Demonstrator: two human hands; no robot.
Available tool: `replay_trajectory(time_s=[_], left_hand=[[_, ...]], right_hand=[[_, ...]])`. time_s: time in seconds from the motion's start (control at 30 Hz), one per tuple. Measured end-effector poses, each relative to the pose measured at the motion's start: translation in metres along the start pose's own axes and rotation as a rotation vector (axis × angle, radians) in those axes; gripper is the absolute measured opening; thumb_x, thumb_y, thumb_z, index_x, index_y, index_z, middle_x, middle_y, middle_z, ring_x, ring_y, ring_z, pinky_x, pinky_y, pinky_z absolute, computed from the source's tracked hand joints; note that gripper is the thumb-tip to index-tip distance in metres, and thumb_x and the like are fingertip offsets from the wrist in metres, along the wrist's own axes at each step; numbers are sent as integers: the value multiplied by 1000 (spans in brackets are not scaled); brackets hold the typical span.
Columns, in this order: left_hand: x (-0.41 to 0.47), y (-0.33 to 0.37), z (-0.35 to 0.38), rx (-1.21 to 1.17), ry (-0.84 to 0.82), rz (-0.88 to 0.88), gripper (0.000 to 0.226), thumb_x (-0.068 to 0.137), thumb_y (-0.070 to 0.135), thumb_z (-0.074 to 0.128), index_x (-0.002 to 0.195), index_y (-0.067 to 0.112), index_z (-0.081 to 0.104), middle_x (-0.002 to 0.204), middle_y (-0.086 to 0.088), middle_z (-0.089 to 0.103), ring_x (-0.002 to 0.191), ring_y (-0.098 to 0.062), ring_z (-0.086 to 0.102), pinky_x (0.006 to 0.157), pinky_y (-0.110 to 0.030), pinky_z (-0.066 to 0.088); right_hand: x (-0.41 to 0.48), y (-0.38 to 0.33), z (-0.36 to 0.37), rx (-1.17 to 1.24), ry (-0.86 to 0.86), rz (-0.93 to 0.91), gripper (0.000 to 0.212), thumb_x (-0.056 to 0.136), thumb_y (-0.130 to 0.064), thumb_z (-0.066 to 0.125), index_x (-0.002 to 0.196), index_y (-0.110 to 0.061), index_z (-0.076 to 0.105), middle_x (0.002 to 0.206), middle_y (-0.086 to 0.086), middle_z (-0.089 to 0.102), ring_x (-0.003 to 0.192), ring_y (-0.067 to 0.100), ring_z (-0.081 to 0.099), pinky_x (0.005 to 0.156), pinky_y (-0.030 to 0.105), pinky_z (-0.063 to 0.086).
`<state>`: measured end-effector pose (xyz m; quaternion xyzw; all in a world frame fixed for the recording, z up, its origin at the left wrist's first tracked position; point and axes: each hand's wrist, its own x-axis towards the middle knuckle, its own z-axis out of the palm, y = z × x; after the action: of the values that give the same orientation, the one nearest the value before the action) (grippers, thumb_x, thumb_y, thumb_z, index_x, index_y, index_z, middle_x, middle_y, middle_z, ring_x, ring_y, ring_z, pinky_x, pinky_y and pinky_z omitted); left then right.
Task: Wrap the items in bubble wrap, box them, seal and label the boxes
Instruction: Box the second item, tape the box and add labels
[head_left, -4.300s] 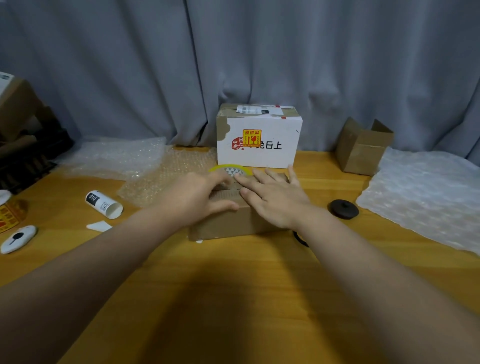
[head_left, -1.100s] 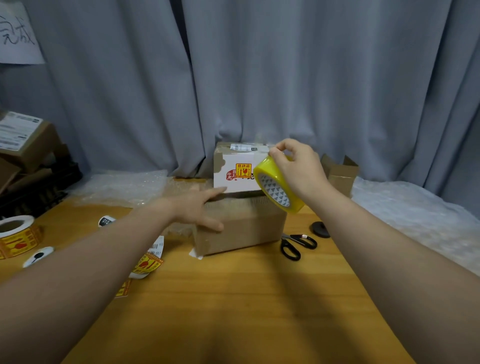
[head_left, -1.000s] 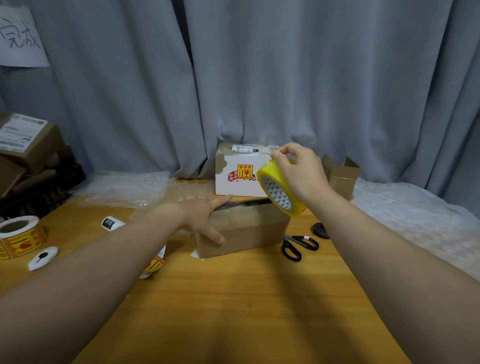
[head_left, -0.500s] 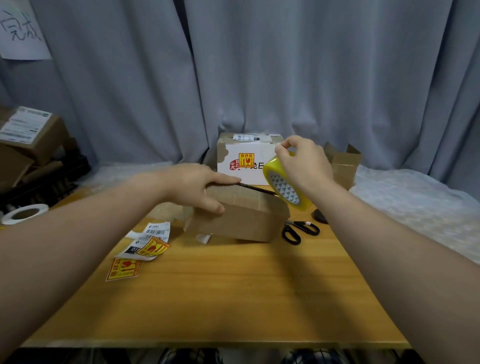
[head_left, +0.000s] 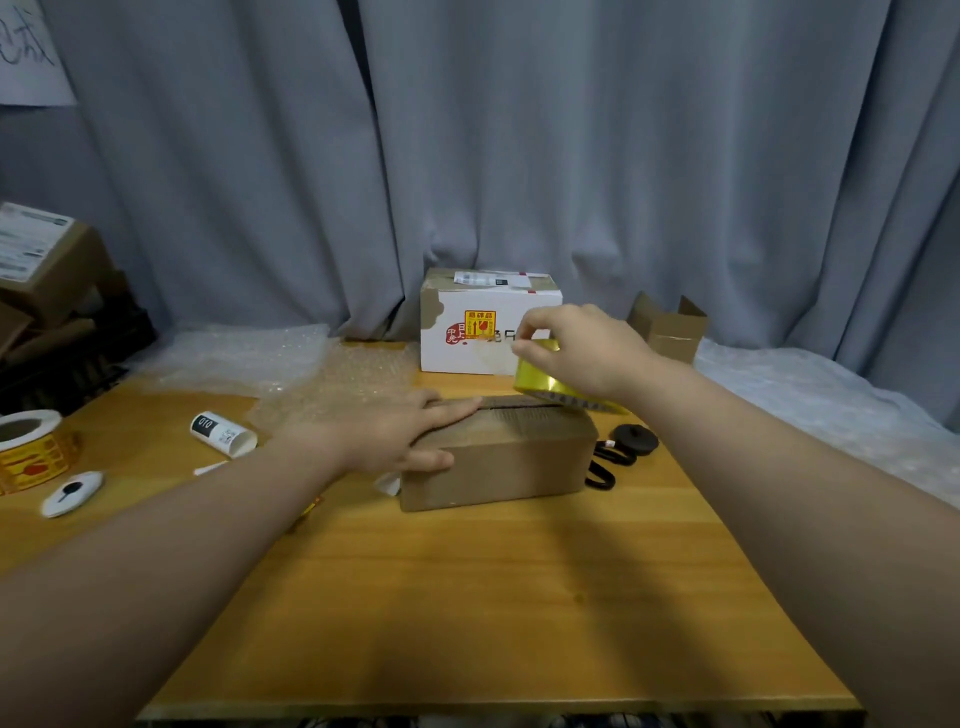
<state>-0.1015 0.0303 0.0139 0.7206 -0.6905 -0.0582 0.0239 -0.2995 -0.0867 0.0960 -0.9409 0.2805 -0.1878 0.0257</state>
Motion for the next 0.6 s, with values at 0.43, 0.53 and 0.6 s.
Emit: replay_trajectory(time_s=[0.43,0.53,0.6], left_hand=[[7,-10,23,-382,225,68,56,81,63,55,133,45,45,148,3,33,135,-12,30,112,-29,24],[-1,-7,18,-662,344,11,38,94,41,45,119,21,64,134,-1,53,124,-10,45,96,-13,30],[-6,-1,13,-957,425,-156,63,89,59,26,104,18,71,120,8,61,116,-6,49,96,-18,29]], right_hand=[[60,-50,7,-114,-303,-110,16,91,-37,54,87,-29,67,95,-4,61,92,20,54,72,31,41],[71,-60,11,-130,-386,-118,17,88,-30,58,88,-20,71,95,2,65,89,23,56,75,33,45],[74,-66,10,-152,-440,-128,19,88,-27,58,93,-14,71,99,6,66,91,25,58,76,34,46]])
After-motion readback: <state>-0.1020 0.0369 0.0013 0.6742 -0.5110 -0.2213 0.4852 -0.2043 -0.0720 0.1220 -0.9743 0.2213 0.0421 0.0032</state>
